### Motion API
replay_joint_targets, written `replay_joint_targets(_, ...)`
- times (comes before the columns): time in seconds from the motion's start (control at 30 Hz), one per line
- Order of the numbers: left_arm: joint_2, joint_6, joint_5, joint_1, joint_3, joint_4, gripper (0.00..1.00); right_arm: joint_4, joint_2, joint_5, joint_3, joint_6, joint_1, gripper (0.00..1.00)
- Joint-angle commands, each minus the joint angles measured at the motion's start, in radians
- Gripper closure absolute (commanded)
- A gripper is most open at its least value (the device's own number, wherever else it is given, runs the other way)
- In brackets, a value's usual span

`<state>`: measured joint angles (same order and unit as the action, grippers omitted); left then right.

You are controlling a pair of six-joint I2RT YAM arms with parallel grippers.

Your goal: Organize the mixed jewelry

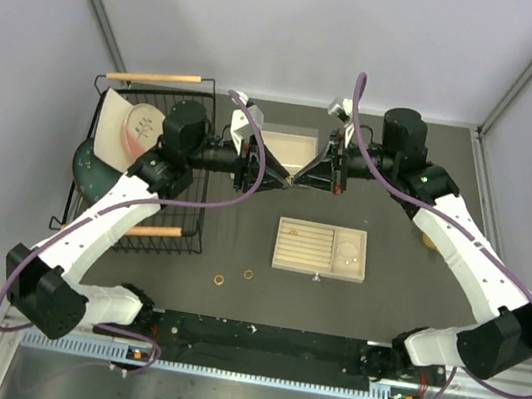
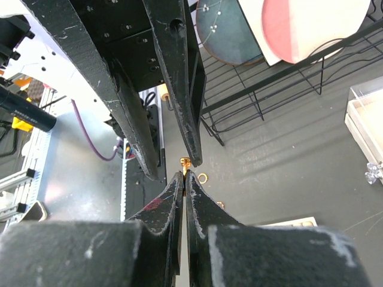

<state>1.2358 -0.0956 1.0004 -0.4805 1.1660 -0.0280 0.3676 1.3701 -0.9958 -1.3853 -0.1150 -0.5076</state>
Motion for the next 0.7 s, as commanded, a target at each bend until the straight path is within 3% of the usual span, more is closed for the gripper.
replay_joint_targets(0.0, 0.004, -0.006, 0.05, 0.005, 0.004, 0.046, 0.65, -0.019, -0.034, -0.02, -0.009, 0.017, 0.003, 1.0)
replay_joint_targets(0.67, 0.051, -0.09, 0.115, 0.005, 0.001, 0.126, 0.91, -0.022, -0.025, -0.009, -0.008, 0.02, 0.004, 1.0)
